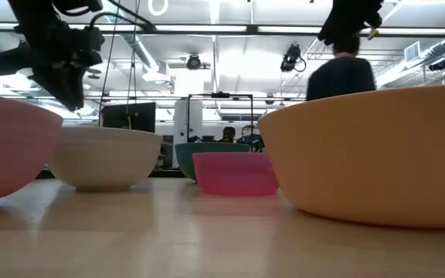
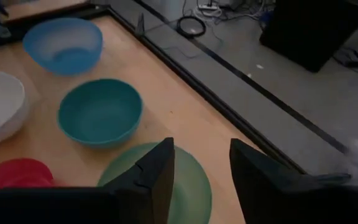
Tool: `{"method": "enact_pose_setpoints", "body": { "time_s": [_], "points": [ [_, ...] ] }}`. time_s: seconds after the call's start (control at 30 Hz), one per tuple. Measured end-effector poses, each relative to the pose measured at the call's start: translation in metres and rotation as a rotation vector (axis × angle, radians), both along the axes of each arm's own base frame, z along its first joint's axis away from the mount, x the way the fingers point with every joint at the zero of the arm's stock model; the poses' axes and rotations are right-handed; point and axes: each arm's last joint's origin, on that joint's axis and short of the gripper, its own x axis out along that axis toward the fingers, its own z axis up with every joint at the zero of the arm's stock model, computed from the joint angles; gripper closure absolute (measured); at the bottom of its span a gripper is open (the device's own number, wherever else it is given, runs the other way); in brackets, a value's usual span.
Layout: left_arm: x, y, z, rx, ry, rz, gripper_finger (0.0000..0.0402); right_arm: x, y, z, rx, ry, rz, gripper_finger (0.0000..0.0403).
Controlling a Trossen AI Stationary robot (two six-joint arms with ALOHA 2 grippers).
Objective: Nest bowls inside each other
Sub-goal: Stack the light blue bowl on top of the light green bowl
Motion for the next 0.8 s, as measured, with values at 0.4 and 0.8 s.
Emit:
{"method": "enact_pose_setpoints", "body": {
  "time_s": [0.4, 0.8],
  "points": [
    [0.007, 0.014, -0.042, -0.061, 0.065, 0.071, 0.0300, -0.002, 0.005, 0.001, 0.025, -0.015, 0.045, 0.0222],
    [0.020, 0.026, -0.062, -0.112, 0.185, 0.103, 0.0300, -0.002, 0.006, 0.001, 0.042, -0.018, 0.049, 0.0220]
  ]
}}
